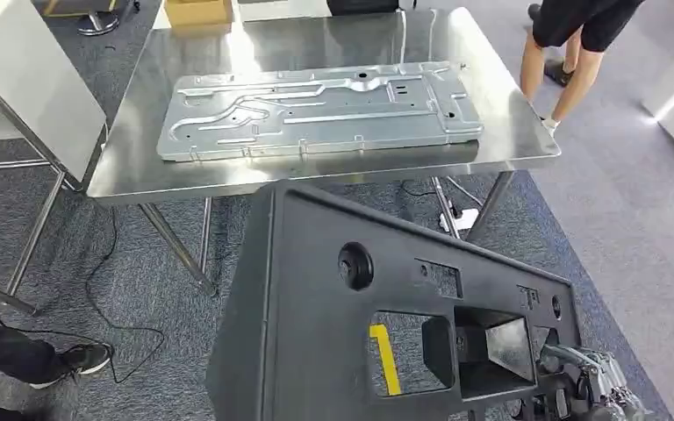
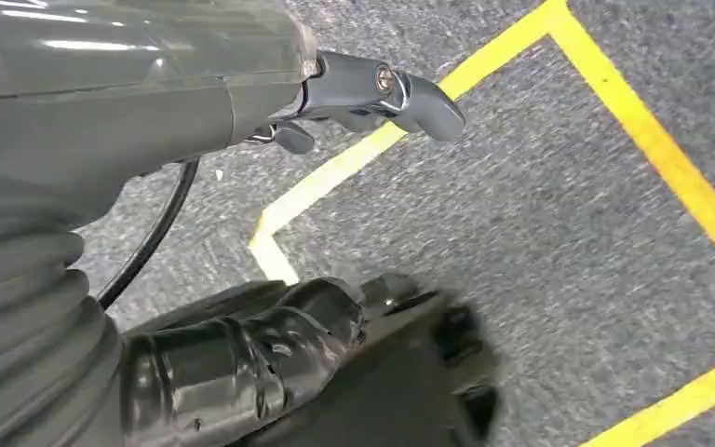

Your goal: Take the parts from the cabinet and place them on the table.

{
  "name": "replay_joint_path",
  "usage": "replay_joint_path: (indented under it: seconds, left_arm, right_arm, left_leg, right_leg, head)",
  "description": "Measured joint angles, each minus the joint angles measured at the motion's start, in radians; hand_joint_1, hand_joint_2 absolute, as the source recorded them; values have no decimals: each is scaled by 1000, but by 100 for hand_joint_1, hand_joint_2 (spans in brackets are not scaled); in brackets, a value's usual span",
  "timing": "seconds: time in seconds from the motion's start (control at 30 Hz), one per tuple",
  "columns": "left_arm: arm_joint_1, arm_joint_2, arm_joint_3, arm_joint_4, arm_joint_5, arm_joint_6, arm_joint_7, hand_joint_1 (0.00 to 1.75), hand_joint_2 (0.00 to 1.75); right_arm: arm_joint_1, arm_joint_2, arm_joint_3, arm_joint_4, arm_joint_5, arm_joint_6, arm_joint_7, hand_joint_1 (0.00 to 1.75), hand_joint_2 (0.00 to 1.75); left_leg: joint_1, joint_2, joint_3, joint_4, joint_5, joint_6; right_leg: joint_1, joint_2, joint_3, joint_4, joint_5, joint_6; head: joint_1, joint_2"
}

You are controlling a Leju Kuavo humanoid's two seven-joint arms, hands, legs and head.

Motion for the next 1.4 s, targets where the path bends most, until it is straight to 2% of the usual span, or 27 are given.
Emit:
replay_joint_path:
  seconds: [0.1,0.17,0.2,0.27,0.3,0.33,0.4,0.47,0.5,0.53,0.6,0.67,0.73,0.8,0.83,0.87,0.9,0.97,1.0,1.03,1.13,1.17,1.2,1.3,1.33,1.37,1.4]
  left_arm:
    - [-3,0,0,0,0,2,-1,0,175]
    - [0,-1,0,0,1,2,-1,0,175]
    - [-2,-1,0,0,0,2,-2,0,175]
    - [-6,-2,0,0,0,2,-2,0,175]
    - [-6,-2,0,0,0,0,-3,0,175]
    - [-5,-2,0,0,0,-2,-3,0,175]
    - [-3,-2,0,0,0,-2,-3,0,175]
    - [-4,-5,0,0,0,-3,-3,0,175]
    - [-4,-5,0,0,0,-3,-3,0,175]
    - [-8,-5,0,0,0,-3,-3,0,175]
    - [-6,-5,0,0,0,-3,-3,0,175]
    - [-4,-5,0,0,0,-4,-3,0,175]
    - [-5,-5,0,0,1,-6,-6,0,175]
    - [-7,-5,0,0,1,-7,-6,0,175]
    - [-7,-5,0,0,1,-8,-6,0,175]
    - [-5,-5,0,0,1,-10,-6,0,175]
    - [-4,-5,0,0,1,-16,-9,0,175]
    - [-3,-5,0,0,3,-31,-13,0,175]
    - [-3,-5,0,0,3,-36,-15,0,175]
    - [-5,-5,1,0,4,-46,-16,0,175]
    - [-3,-4,1,0,3,-66,-26,0,175]
    - [-1,-5,2,0,3,-68,-27,0,175]
    - [0,-5,2,0,4,-70,-30,0,175]
    - [-3,-5,2,0,1,-76,-37,0,175]
    - [-2,-5,2,0,0,-76,-37,0,175]
    - [-1,-5,3,0,0,-76,-36,0,175]
    - [0,-5,3,0,-1,-76,-36,0,175]
  right_arm:
    - [1,0,-1,0,0,0,0,175,175]
    - [1,0,-1,-2,0,0,0,175,175]
    - [1,0,-2,-3,0,0,0,175,175]
    - [1,0,-2,-3,1,0,0,175,175]
    - [2,0,-2,-3,2,0,0,175,175]
    - [2,0,-2,-3,3,0,0,175,175]
    - [2,0,-2,-3,3,0,0,175,175]
    - [2,0,-2,-3,3,0,0,175,175]
    - [1,0,-2,-3,3,0,0,175,175]
    - [2,0,-2,-4,3,0,0,175,175]
    - [3,0,-3,-4,4,0,0,175,175]
    - [2,0,-4,-4,6,0,0,175,175]
    - [2,0,-4,-5,11,0,0,175,175]
    - [3,0,-4,-4,13,0,0,175,175]
    - [3,0,-4,-4,13,0,0,175,175]
    - [3,0,-4,-3,13,0,0,175,175]
    - [2,0,-4,-3,8,0,4,175,175]
    - [1,0,-2,-2,-1,0,16,175,175]
    - [1,-1,-1,-2,-2,0,24,175,175]
    - [0,-2,3,2,-1,0,42,175,175]
    - [-8,-3,6,12,42,0,81,175,175]
    - [-10,-4,6,13,47,0,85,175,175]
    - [-10,-5,6,15,44,0,87,175,175]
    - [-12,-11,13,21,8,0,85,175,175]
    - [-12,-11,13,22,-3,0,85,175,175]
    - [-12,-11,13,23,-13,0,85,175,175]
    - [-12,-11,13,23,-19,0,85,175,175]
  left_leg:
    - [-5,-17,-6,-8,6,0]
    - [8,-24,12,-31,20,9]
    - [9,-30,13,-35,23,15]
    - [9,-38,10,-34,24,18]
    - [9,-43,10,-34,24,18]
    - [9,-48,10,-33,24,18]
    - [11,-63,12,-31,21,14]
    - [15,-79,14,-21,14,4]
    - [13,-85,6,-18,10,-2]
    - [10,-91,4,-8,7,-10]
    - [13,-98,-2,-17,12,-22]
    - [17,-100,0,-13,5,-35]
    - [17,-65,-38,74,-53,-38]
    - [18,-59,-112,228,-125,-41]
    - [18,-59,-135,277,-140,-43]
    - [18,-58,-139,284,-130,-43]
    - [17,-57,-120,247,-98,-40]
    - [15,-53,-38,86,-11,-31]
    - [13,-45,1,8,10,-22]
    - [5,-41,7,-15,-1,-19]
    - [0,-45,4,-16,0,-7]
    - [10,-47,18,-32,9,3]
    - [10,-46,22,-40,13,7]
    - [11,-46,24,-41,13,18]
    - [11,-47,25,-40,11,19]
    - [12,-49,26,-39,9,18]
    - [12,-50,30,-39,6,16]
  right_leg:
    - [-8,-11,-3,-3,1,14]
    - [-9,-7,2,4,-10,27]
    - [-10,7,-12,37,-35,33]
    - [-15,15,-82,181,-110,40]
    - [-18,15,-118,251,-135,45]
    - [-21,16,-140,290,-137,48]
    - [-29,17,-117,225,-72,53]
    - [-38,30,-34,47,22,57]
    - [-40,60,-16,17,4,55]
    - [-35,66,-19,2,4,49]
    - [-29,57,-22,8,4,37]
    - [-36,45,-14,-5,12,18]
    - [-33,31,-12,-6,10,3]
    - [-26,15,-12,-6,8,-1]
    - [-23,8,-12,-6,7,-3]
    - [-21,5,-11,-5,6,-3]
    - [-20,3,-10,-5,6,-3]
    - [-18,2,-6,-5,4,-1]
    - [-18,1,-4,-5,3,0]
    - [-12,1,-5,-1,1,7]
    - [-18,0,-4,-9,5,24]
    - [-12,-1,-4,-7,1,32]
    - [-18,7,-8,11,-7,35]
    - [-23,14,-109,215,-112,44]
    - [-24,14,-142,273,-127,46]
    - [-26,14,-159,292,-118,49]
    - [-29,14,-152,265,-87,50]
  head:
    - [-2,0]
    - [-1,0]
    - [0,0]
    - [0,0]
    - [0,0]
    - [0,0]
    - [0,0]
    - [0,0]
    - [1,0]
    - [0,0]
    - [-1,0]
    - [-2,0]
    - [-4,0]
    - [-3,0]
    - [-3,0]
    - [-3,0]
    - [-3,0]
    - [-3,0]
    - [-3,0]
    - [-3,0]
    - [-3,0]
    - [-3,0]
    - [-3,0]
    - [-2,0]
    - [-1,0]
    - [-1,0]
    - [-1,0]
